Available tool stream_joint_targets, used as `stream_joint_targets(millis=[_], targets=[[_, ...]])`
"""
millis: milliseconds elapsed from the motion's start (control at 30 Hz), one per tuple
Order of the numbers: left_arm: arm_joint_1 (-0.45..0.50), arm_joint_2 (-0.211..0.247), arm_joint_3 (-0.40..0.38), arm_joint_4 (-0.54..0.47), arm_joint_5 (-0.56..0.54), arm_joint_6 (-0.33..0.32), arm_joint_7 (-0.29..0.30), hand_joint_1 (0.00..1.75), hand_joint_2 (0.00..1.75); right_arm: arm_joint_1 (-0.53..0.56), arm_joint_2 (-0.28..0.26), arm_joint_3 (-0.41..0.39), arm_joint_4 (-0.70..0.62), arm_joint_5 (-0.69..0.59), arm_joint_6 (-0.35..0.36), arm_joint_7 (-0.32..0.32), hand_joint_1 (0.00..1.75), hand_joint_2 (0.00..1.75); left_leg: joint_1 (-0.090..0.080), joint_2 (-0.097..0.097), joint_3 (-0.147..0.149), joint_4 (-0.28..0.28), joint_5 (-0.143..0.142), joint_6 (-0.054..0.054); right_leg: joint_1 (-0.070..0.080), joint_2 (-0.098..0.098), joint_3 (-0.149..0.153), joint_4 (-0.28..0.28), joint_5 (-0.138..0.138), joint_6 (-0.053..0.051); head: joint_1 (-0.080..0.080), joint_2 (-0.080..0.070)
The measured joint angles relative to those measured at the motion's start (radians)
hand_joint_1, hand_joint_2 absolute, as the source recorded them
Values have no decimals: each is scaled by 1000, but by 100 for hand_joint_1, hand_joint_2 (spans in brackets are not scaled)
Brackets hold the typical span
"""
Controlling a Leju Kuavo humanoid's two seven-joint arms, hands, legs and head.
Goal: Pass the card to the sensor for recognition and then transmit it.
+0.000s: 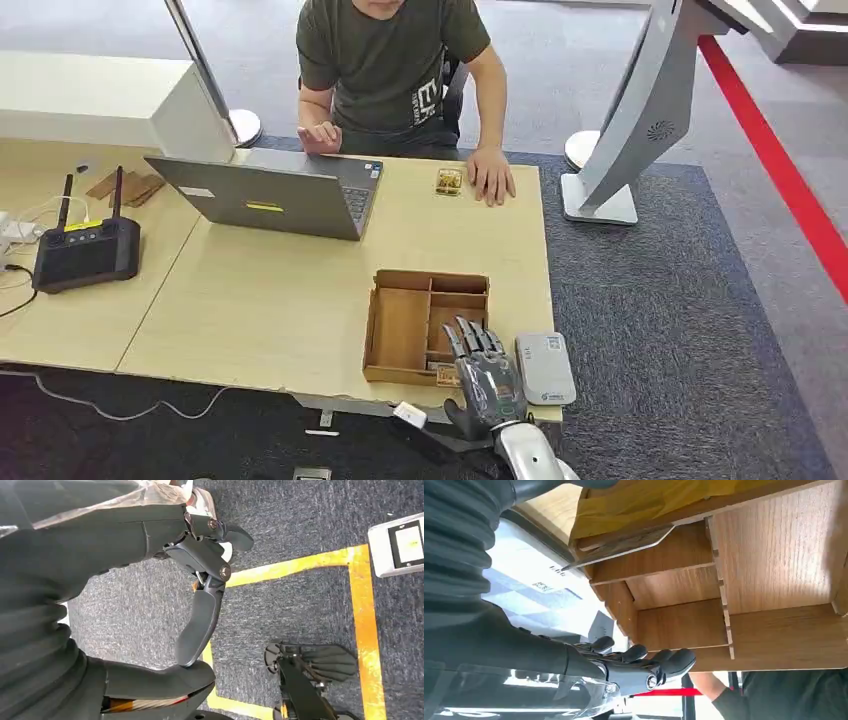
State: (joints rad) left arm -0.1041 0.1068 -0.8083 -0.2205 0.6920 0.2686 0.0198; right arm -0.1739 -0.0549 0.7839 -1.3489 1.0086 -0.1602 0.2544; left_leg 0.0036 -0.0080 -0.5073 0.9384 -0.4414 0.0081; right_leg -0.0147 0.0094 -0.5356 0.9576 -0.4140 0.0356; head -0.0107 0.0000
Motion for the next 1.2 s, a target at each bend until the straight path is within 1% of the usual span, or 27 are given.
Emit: stream_joint_targets(millis=[233,267,300,333,367,400,500,667,700,833,867,900,1200], targets=[[0,0,2,0,1,0,0,0,175,0,0,0,3,9,5,14,0,175,0,0,0,0,0,0,0,0,0,0,0,0,0,0],[0,0,2,0,1,0,0,0,175,0,0,0,3,12,7,16,7,175,0,0,0,0,0,0,0,0,0,0,0,0,0,0],[0,0,2,0,1,0,0,0,175,0,0,0,3,15,10,18,49,175,0,0,0,0,0,0,0,0,0,0,0,0,0,0],[0,0,2,0,1,0,0,0,175,0,0,0,3,15,12,18,86,175,0,0,0,0,0,0,0,0,0,0,0,0,0,0],[0,0,3,0,2,0,0,0,175,0,0,0,5,16,13,18,127,175,0,0,0,0,0,0,0,0,0,0,0,0,0,0],[0,0,3,0,2,0,0,0,175,-1,0,1,7,17,14,18,152,175,0,0,0,0,0,0,0,0,0,0,0,0,0,0],[0,0,3,1,2,0,0,0,175,-1,0,1,7,19,18,21,157,175,0,0,0,0,0,0,0,0,0,0,0,0,0,0],[0,0,4,1,2,0,2,0,175,-1,0,1,15,24,23,24,157,175,0,0,0,0,0,0,0,0,0,0,0,0,0,0],[0,0,4,1,2,0,2,0,175,-2,0,1,17,24,23,24,161,175,0,0,0,0,0,0,0,0,0,0,0,0,0,0],[0,0,6,1,-1,0,2,0,175,-4,0,1,22,26,24,24,162,175,0,0,0,0,0,0,0,0,0,0,0,0,0,0],[0,0,7,1,-1,0,2,0,175,-6,0,1,22,27,24,26,159,175,0,0,0,0,0,0,0,0,0,0,0,0,0,0],[0,0,8,1,-2,0,2,0,175,-7,0,1,22,30,24,26,159,175,0,0,0,0,0,0,0,0,0,0,0,0,0,0],[0,0,11,1,-7,0,2,0,175,-12,1,0,14,135,30,39,157,175,0,0,0,0,0,0,0,0,0,0,0,0,0,0]])
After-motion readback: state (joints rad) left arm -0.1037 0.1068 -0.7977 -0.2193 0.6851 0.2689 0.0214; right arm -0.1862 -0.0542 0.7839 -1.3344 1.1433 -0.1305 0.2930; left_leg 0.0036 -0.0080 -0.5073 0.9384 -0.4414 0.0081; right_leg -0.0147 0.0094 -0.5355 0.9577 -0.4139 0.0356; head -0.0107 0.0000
